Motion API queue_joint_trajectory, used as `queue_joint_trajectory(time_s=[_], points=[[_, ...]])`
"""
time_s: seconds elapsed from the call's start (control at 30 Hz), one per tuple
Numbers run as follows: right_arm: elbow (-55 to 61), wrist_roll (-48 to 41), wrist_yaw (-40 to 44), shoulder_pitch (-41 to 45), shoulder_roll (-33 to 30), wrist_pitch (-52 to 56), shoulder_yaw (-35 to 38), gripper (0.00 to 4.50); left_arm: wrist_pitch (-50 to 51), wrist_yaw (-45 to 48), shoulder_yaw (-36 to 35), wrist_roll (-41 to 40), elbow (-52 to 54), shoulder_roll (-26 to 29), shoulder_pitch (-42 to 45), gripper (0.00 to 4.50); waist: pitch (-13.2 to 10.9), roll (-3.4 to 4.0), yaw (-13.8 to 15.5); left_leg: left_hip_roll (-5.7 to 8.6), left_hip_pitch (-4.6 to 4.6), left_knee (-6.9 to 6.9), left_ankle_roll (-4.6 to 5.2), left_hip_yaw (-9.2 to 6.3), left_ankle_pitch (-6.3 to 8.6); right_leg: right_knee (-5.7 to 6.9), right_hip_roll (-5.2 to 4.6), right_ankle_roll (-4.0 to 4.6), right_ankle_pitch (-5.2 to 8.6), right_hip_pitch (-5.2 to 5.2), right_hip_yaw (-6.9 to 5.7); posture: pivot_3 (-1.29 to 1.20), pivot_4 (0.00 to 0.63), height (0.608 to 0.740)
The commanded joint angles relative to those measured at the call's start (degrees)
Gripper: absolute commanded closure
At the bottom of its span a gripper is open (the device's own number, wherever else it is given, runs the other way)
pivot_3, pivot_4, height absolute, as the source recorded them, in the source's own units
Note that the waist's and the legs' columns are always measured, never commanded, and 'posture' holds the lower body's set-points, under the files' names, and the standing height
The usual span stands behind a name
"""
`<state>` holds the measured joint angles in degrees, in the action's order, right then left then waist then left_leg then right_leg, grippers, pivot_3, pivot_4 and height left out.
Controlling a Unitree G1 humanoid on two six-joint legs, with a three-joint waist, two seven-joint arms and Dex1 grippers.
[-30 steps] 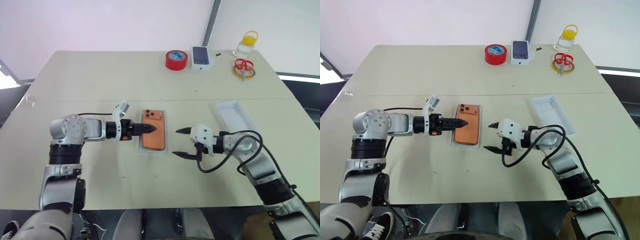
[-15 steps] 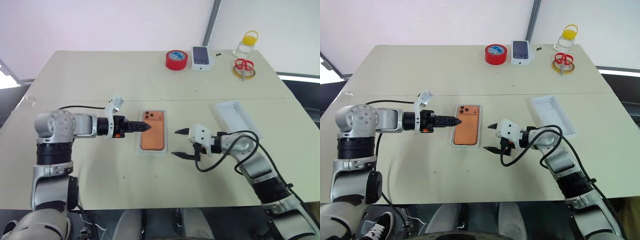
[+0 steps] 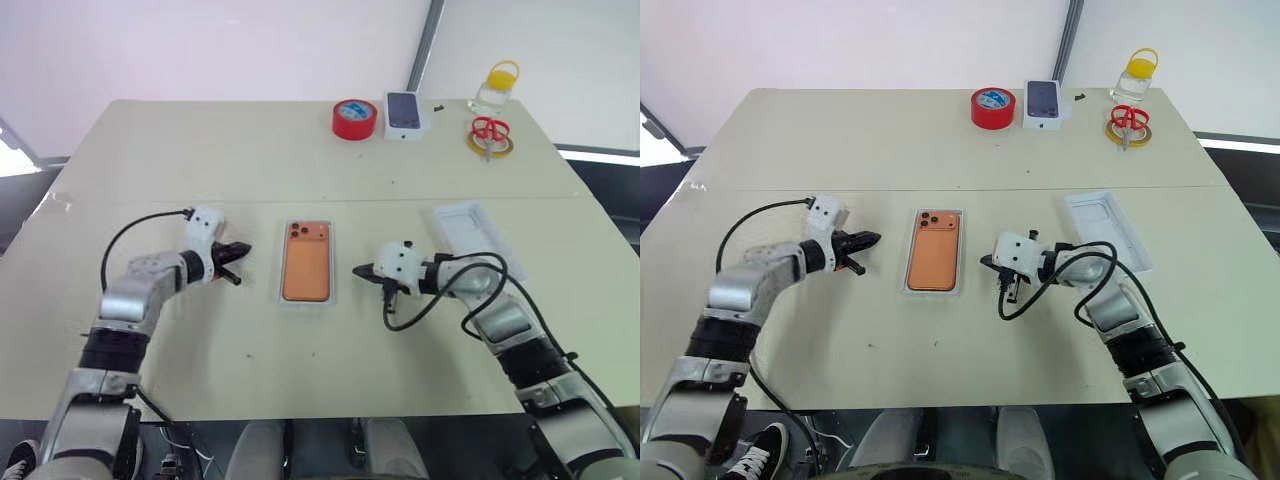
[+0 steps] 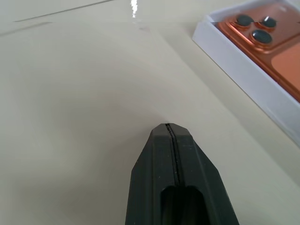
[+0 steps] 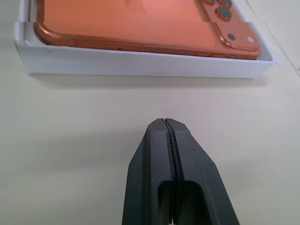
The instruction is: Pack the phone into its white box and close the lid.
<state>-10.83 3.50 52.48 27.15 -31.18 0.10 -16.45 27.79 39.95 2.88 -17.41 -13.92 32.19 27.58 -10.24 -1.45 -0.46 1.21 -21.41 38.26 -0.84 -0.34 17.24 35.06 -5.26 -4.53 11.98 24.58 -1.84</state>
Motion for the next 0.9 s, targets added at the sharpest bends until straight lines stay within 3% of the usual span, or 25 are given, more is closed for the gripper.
queue_joint_trajectory(time_s=[0.03, 0.2, 0.37, 0.63, 0.9], points=[[-1.0, 2.6, -2.1, 2.0, 0.9, -2.9, -0.7, 4.50, -5.0, 3.6, 3.9, 3.5, -0.5, -1.0, -0.5, 4.49, 0.0, 0.00, 0.1, 0.00, 0.00, 0.01, 0.00, -0.01, 0.00, 0.01, 0.00, 0.00, 0.00, -0.01, -0.01, 0.00, 0.150, 0.740], [-2.0, 2.4, -2.7, 2.9, 1.9, -3.0, -0.4, 4.50, -3.1, 7.9, 10.0, 4.4, 1.3, -6.8, 0.7, 4.49, 0.0, 0.01, 0.9, 0.07, 0.06, 0.07, 0.15, 0.01, -0.03, 0.01, -0.03, 0.00, 0.00, -0.15, -0.02, 0.00, 0.150, 0.740], [-1.7, 2.8, -2.0, 2.0, -0.9, -3.0, 0.8, 4.50, -1.5, 8.9, 14.2, 5.6, 2.4, -14.0, 2.5, 4.49, 0.0, 0.04, 1.6, 0.14, 0.02, 0.14, 0.27, 0.01, -0.02, 0.02, -0.08, -0.02, 0.00, -0.19, -0.07, 0.00, 0.150, 0.740], [2.3, 1.7, 0.3, -5.7, -9.3, -2.2, 5.9, 4.50, -4.9, 8.2, 15.4, 9.5, -8.1, -26.8, 9.8, 4.49, 0.0, 0.09, 3.4, 0.37, -0.05, 1.00, 0.93, -0.09, 0.32, -0.17, -0.33, 0.09, 0.08, -0.78, -0.27, 0.00, 0.150, 0.740], [5.8, 1.0, 0.5, -12.9, -15.2, -1.7, 11.2, 4.50, -9.0, 9.8, 15.6, 12.4, -17.7, -34.0, 13.7, 4.49, 0.1, 0.12, 3.7, 0.40, -0.04, 1.00, 1.26, -0.15, 0.52, -1.00, -0.33, -0.47, -0.22, -1.19, -0.35, 0.00, 0.150, 0.740]])
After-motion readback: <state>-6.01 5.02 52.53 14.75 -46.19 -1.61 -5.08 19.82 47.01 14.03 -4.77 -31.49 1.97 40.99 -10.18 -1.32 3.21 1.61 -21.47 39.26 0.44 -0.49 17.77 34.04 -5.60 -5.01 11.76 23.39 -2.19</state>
